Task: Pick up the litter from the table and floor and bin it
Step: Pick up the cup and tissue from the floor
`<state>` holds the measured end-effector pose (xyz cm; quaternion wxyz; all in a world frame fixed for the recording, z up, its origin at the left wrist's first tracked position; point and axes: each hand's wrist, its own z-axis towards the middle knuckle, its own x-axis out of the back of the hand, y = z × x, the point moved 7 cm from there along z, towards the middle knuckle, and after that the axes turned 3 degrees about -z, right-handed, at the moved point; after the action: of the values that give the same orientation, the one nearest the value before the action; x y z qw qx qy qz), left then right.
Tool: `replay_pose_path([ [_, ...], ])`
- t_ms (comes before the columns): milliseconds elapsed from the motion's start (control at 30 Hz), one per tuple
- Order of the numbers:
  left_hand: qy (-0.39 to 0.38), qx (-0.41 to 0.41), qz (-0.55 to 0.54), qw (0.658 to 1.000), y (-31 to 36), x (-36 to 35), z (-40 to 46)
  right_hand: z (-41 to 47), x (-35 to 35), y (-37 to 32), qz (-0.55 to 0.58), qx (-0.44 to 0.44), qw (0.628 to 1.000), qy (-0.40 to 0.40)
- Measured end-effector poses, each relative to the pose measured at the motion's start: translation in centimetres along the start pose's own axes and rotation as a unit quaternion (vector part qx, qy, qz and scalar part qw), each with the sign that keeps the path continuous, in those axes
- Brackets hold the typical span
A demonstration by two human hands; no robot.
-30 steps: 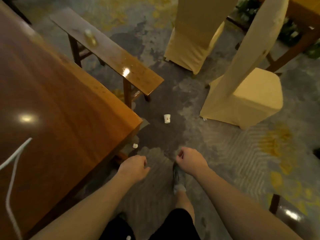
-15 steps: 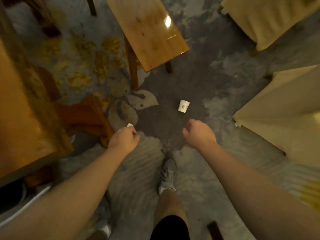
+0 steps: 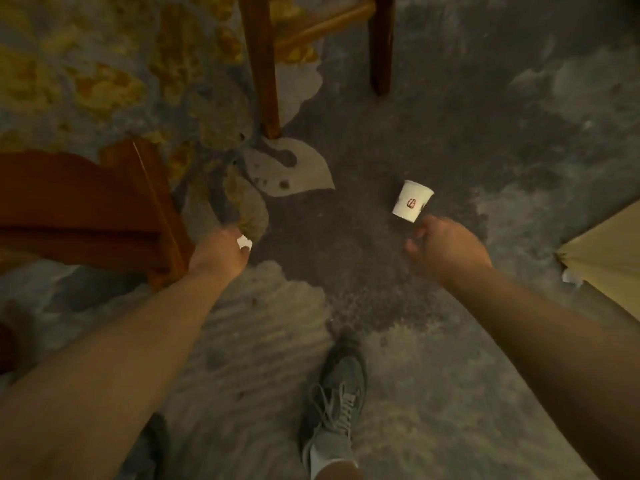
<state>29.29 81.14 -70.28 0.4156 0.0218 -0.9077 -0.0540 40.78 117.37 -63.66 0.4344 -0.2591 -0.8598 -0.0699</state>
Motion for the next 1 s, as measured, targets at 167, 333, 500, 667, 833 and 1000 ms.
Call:
replay_pose_path([
  [167, -0.011, 0.004, -0.007, 1.000, -1.2, -3.7, 4.7, 3.6, -3.3, 0.5, -0.028, 0.018, 0.999, 0.003],
  [333, -0.052, -0.001, 0.024, 0.998, -1.6, -7.2, 5.9, 5.5, -4.5, 0.9, -0.052, 0.014, 0.999, -0.001],
  [500, -0.026, -0.002, -0.015, 1.000, -1.1, -7.4, 4.4, 6.7, -4.3, 2.0, -0.028, -0.011, 1.000, 0.000],
  [667, -0.023, -0.004, -0.088, 0.996, 0.2, -5.2, -0.2, 8.7, -4.1, 2.8, 0.047, -0.071, 0.996, 0.000],
  [833, 0.002, -0.032, -0.111, 0.993, 1.9, -2.6, -2.9, 11.8, -4.5, 3.9, 0.214, -0.190, 0.958, 0.029],
  [1000, 0.015, -0.045, -0.133, 0.990, 4.3, -1.5, -2.8, 14.1, -7.6, 3.8, 0.352, -0.292, 0.889, 0.027],
])
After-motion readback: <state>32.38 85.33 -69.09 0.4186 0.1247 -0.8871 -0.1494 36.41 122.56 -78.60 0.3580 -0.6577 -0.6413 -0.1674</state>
